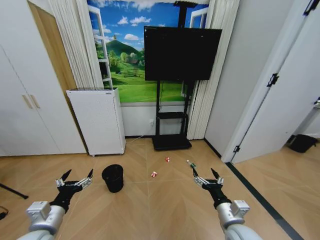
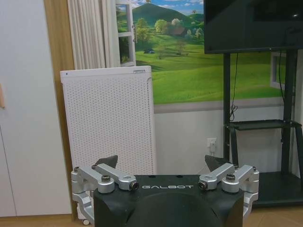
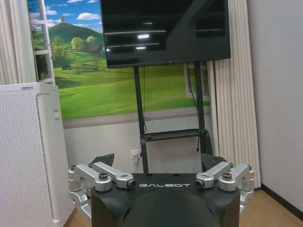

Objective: Pick up the trash bin and place the garbage on the floor into it.

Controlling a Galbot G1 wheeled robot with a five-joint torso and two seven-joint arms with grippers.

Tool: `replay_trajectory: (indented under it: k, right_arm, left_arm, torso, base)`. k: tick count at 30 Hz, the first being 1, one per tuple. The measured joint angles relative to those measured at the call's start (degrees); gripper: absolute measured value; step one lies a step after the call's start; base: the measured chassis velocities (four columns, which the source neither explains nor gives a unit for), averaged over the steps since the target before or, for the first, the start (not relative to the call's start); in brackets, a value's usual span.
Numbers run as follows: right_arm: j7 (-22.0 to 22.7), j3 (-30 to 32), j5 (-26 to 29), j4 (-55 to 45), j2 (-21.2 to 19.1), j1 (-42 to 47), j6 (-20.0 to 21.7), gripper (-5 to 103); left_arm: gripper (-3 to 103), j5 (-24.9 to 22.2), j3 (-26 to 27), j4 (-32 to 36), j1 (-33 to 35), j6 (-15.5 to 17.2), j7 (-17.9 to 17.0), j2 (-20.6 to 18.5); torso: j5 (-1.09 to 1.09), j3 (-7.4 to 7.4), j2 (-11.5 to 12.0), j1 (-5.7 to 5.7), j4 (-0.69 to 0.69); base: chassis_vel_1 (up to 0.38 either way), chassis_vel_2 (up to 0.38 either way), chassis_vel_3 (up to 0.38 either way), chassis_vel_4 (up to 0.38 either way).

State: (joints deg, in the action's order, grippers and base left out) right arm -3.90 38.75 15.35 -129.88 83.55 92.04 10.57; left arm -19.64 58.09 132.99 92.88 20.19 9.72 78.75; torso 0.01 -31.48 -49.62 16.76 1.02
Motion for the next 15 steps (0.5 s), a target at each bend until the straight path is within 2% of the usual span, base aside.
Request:
replay_trajectory:
  k: [5, 6, 9, 10, 13, 15]
  right_arm:
    - [-0.02, -0.07, -0.14, -0.06, 0.01, 0.06, 0.00, 100]
    - [-0.05, -0.10, -0.18, -0.08, 0.02, 0.09, -0.01, 100]
    - [-0.14, -0.15, -0.23, -0.15, 0.03, 0.23, -0.03, 100]
    - [-0.17, -0.17, -0.25, -0.17, 0.03, 0.26, -0.04, 100]
    - [-0.19, -0.21, -0.30, -0.21, 0.03, 0.28, -0.05, 100]
    - [-0.27, -0.27, -0.35, -0.29, 0.05, 0.33, -0.06, 100]
  left_arm:
    - [100, -0.08, 0.14, 0.00, 0.00, -0.02, 0.07, 0.02]
    - [100, -0.09, 0.20, 0.00, 0.04, -0.06, 0.10, 0.10]
    - [100, -0.10, 0.25, 0.00, 0.10, -0.16, 0.14, 0.18]
    - [100, -0.11, 0.33, 0.00, 0.12, -0.25, 0.17, 0.19]
    - [100, -0.13, 0.44, -0.05, 0.11, -0.30, 0.24, 0.18]
    - [100, -0.22, 0.63, -0.05, 0.10, -0.32, 0.28, 0.15]
  torso:
    - [-0.02, -0.01, 0.00, 0.01, 0.02]
    - [0.02, 0.00, 0.00, 0.00, -0.01]
    - [-0.04, 0.00, 0.00, 0.01, 0.00]
    - [0.02, 0.00, 0.00, 0.00, 0.00]
    - [-0.04, 0.00, 0.00, 0.00, 0.01]
    - [0.03, 0.00, 0.00, -0.01, -0.01]
  base:
    - [-0.206, 0.191, 0.200, -0.213]
    - [-0.217, 0.224, 0.222, -0.208]
    - [-0.212, 0.200, 0.204, -0.198]
    - [-0.214, 0.189, 0.196, -0.206]
    - [-0.209, 0.185, 0.202, -0.204]
    - [-0.189, 0.200, 0.204, -0.196]
